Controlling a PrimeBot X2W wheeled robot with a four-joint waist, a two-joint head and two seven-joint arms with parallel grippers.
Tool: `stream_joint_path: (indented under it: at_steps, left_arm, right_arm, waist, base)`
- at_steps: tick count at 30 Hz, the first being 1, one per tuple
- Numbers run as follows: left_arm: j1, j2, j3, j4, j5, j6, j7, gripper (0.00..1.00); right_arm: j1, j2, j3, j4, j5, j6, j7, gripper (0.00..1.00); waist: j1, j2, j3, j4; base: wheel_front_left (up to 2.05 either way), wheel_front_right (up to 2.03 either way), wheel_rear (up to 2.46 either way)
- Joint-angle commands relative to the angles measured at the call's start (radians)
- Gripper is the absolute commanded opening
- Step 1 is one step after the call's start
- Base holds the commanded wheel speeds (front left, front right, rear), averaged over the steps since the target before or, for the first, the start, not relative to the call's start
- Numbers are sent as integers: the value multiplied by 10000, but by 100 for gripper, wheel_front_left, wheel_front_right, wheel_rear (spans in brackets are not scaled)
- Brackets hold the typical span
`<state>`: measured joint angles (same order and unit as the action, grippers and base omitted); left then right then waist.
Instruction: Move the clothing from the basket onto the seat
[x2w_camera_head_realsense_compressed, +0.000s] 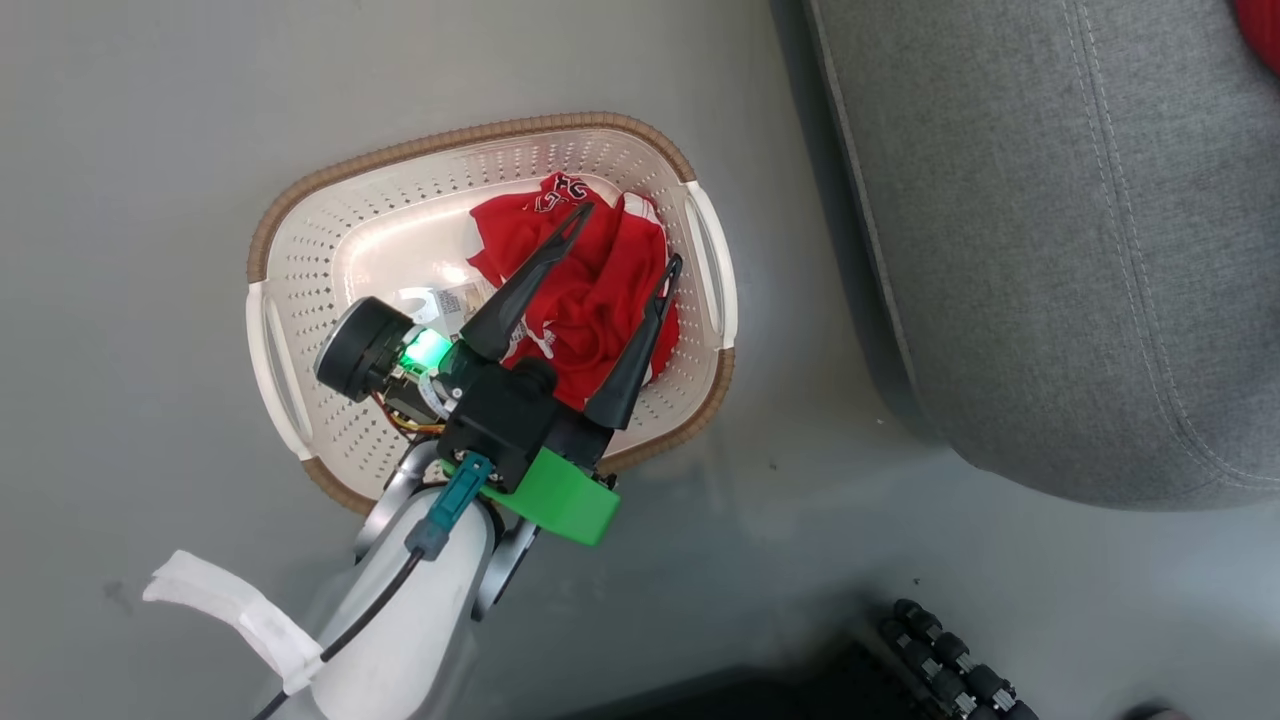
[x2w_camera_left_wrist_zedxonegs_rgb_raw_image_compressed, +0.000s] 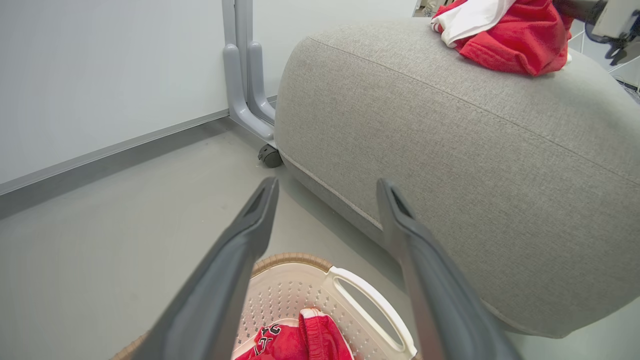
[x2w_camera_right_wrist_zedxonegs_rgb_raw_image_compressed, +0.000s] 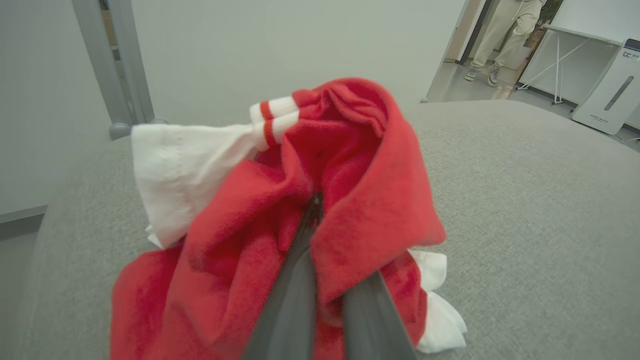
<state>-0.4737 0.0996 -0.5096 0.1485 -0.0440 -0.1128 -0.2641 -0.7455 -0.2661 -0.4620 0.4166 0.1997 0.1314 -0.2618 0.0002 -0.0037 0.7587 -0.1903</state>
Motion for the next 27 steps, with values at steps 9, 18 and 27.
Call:
stream_joint_path:
  at_steps: [9,18,27]
  left_arm:
    - [298,-197,17,175,-351,58,-4,100]
    - [1215,-421,476,328,-923,291,-4,100]
    - [2420,-494,1308,150,-1700,833,-4,100]
  right_arm:
    - [2914,1212,80,-1342,-903,-14,-49,100]
    - [4857,1648,2896,-2705,-617,-14,-49,100]
    - [5737,1865,4824,-3113,-468,-14,-49,100]
  waist:
    - [-2,37,-1369,-128]
    - [-2,37,-3205,509]
    - [-2,37,-4945,1861]
  base:
    - [0,0,0]
    - [0,0,0]
    - [0,0,0]
